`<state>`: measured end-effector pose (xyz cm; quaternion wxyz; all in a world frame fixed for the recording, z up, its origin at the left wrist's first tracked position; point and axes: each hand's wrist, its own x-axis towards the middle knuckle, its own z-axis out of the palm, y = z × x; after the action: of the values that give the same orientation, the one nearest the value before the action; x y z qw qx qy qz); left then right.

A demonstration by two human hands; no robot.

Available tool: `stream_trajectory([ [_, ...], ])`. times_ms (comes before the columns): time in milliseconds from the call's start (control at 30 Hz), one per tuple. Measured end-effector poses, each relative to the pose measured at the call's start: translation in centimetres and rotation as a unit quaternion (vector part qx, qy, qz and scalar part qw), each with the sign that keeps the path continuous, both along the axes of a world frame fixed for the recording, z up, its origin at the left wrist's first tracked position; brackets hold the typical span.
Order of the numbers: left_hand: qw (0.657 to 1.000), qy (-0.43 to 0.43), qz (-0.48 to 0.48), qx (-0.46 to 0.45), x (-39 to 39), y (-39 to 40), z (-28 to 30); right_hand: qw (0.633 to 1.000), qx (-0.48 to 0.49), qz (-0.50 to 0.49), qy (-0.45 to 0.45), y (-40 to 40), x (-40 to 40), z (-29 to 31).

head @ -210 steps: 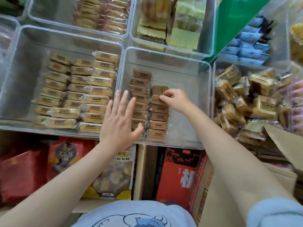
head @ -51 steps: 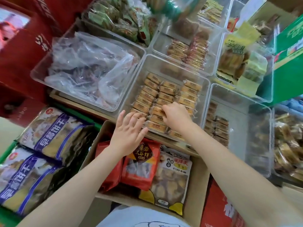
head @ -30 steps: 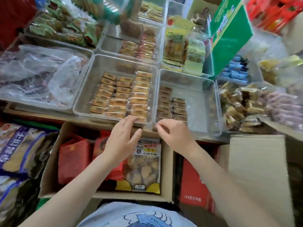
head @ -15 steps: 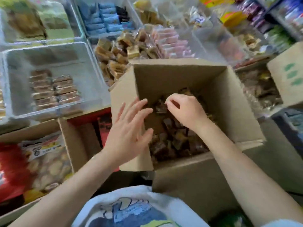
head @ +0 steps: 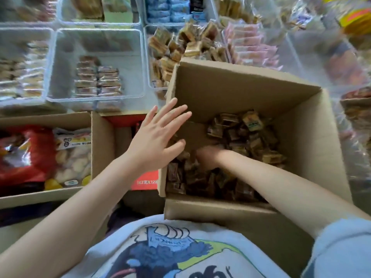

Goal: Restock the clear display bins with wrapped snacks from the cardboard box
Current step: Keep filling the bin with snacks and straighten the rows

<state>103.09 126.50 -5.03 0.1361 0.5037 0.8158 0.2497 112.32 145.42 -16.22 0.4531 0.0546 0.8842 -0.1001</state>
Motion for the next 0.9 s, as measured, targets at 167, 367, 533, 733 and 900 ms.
stream_trajectory([
  [167, 1.000, 0.003, 0.006, -0.004, 0.3, 0.1, -0.2, 0.997, -0.029, 0.067, 0.000, -0.9, 3.1, -4.1],
  [367, 1.000, -0.012, 0.003, 0.022, 0.3, 0.0, -0.6, 0.927, -0.228, -0.297, -0.008, 4.1, 0.4, 1.9],
  [533, 0.996, -0.061, 0.015, 0.068, 0.7, -0.5, -0.5, 0.592, -0.595, -0.532, 0.112, 6.3, 0.3, 9.8],
  [733, 0.938, -0.288, 0.119, 0.153, -0.4, -2.0, 1.9, 0.562, -0.656, -0.484, 0.140, 2.8, -1.7, 14.6],
  [900, 0.829, -0.464, 0.203, 0.238, -6.1, -4.9, 4.6, 0.645, -0.619, -0.426, 0.134, -3.1, -6.7, 16.7],
])
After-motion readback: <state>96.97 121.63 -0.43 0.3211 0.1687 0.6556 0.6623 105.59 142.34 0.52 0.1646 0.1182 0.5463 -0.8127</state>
